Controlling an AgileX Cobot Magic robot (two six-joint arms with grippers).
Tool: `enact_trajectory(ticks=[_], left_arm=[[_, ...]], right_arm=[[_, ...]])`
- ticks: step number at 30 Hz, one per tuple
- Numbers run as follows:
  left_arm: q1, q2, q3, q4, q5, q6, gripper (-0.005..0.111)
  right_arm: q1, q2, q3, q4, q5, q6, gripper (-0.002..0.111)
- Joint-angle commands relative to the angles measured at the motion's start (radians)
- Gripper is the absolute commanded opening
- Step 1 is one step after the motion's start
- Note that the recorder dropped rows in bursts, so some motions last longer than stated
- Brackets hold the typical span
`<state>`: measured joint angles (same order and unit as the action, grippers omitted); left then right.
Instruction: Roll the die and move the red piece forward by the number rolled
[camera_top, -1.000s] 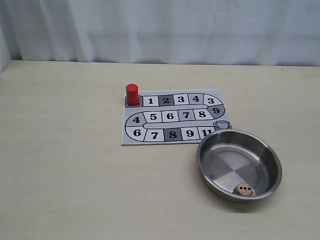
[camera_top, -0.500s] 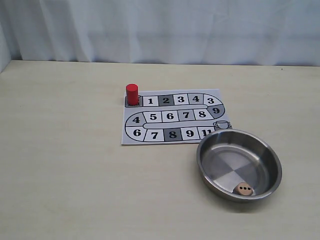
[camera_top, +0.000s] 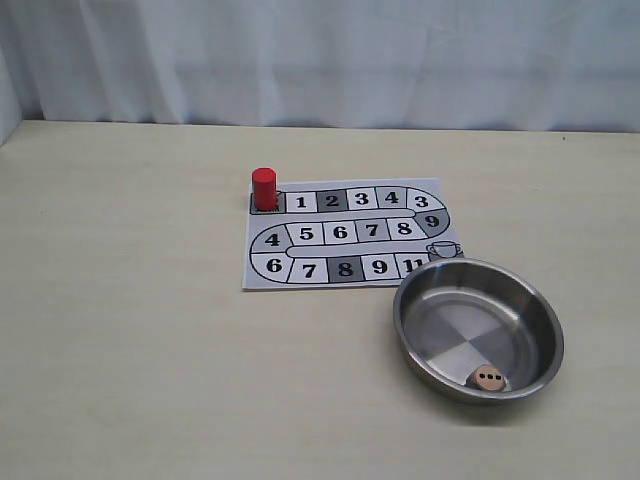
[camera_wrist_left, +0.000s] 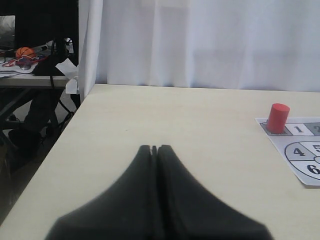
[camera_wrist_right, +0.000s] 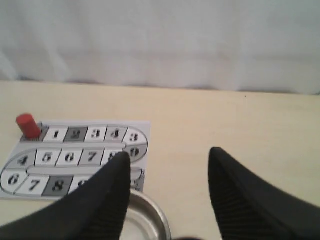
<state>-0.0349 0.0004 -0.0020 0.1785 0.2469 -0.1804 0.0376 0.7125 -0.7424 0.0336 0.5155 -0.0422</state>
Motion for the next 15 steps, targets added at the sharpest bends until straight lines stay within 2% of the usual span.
enact_trajectory(ticks=[1, 8, 15], left_arm=[[0.0, 0.0, 0.002, -0.004, -0.013, -0.004, 0.0], [0.0, 0.0, 0.002, -0.004, -0.013, -0.004, 0.0], [0.0, 0.0, 0.002, -0.004, -0.013, -0.004, 0.0]], right_arm=[[0.063, 0.136, -0.059, -0.005, 0.122, -0.102, 0.053], [0.18, 0.317, -0.08, -0.034, 0.169, -0.104, 0.053], [0.209, 0.503, -0.082, 0.004, 0.129, -0.1, 0.053]])
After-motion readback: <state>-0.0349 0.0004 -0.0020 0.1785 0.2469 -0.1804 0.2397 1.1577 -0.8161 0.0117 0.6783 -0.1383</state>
